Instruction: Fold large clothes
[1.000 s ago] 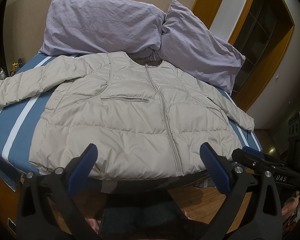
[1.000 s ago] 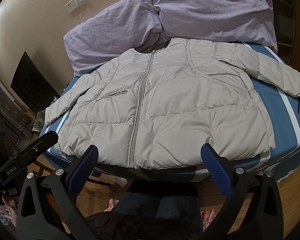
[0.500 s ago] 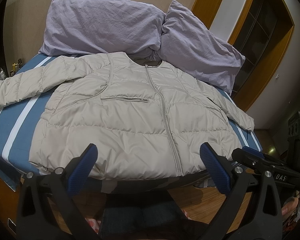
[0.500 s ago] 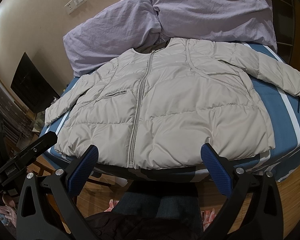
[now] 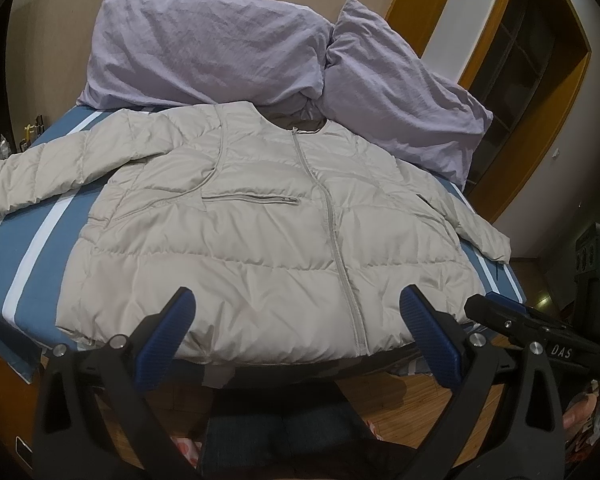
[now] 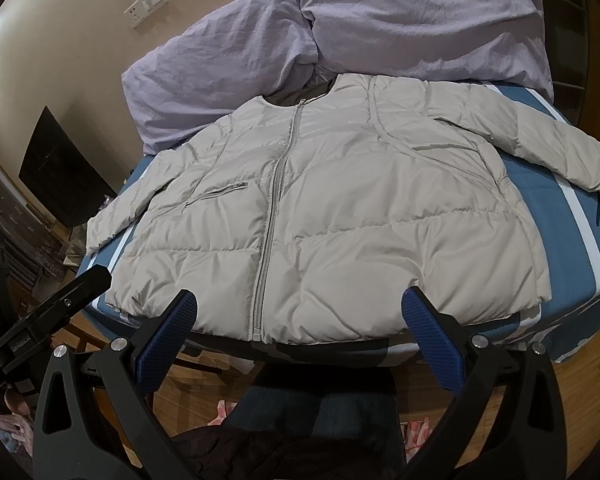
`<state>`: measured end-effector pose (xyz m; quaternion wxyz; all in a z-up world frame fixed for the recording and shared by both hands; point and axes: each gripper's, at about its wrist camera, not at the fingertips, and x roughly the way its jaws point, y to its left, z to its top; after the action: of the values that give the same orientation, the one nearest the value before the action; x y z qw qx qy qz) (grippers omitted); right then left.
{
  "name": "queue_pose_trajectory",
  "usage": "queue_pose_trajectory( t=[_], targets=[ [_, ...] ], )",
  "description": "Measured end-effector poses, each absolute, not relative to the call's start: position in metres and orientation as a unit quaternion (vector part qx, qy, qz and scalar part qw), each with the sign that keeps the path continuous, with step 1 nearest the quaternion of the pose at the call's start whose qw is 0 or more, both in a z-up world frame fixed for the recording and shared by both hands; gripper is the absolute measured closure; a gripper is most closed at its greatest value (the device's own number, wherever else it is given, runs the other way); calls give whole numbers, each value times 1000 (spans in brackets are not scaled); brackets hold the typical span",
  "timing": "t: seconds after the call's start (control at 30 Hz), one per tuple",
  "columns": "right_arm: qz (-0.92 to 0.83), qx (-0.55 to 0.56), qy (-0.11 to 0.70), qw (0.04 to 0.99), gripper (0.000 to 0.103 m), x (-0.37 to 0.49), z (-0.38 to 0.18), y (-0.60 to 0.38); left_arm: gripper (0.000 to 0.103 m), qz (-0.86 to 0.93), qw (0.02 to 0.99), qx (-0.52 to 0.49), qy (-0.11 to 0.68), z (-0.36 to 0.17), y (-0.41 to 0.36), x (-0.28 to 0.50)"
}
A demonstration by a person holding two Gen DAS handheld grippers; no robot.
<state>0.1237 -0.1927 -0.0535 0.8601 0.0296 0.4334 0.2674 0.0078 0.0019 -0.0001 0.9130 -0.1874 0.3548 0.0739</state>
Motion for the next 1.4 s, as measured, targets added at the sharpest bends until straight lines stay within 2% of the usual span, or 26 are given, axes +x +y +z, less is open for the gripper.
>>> queue_pose_trajectory(
  t=[0.37,0.63,1.07,1.27,1.4],
  targets=[
    [240,39,441,864,1,153,-59,-197,2,92,905,-185,372,-15,21,36],
    [169,40,439,882,1,206,-69,-217,2,133,896,-166,389,-29,52,87],
    [35,42,446,893,1,301,-86,-271,2,209,877,-122,416,-56,94,155],
    [-27,47,451,891,1,336,-94,-308,2,216,860,-125,445,-89,101,170],
    [-74,45,447,890,1,356,-101,-340,2,219,865,-114,436,-96,98,170]
  ],
)
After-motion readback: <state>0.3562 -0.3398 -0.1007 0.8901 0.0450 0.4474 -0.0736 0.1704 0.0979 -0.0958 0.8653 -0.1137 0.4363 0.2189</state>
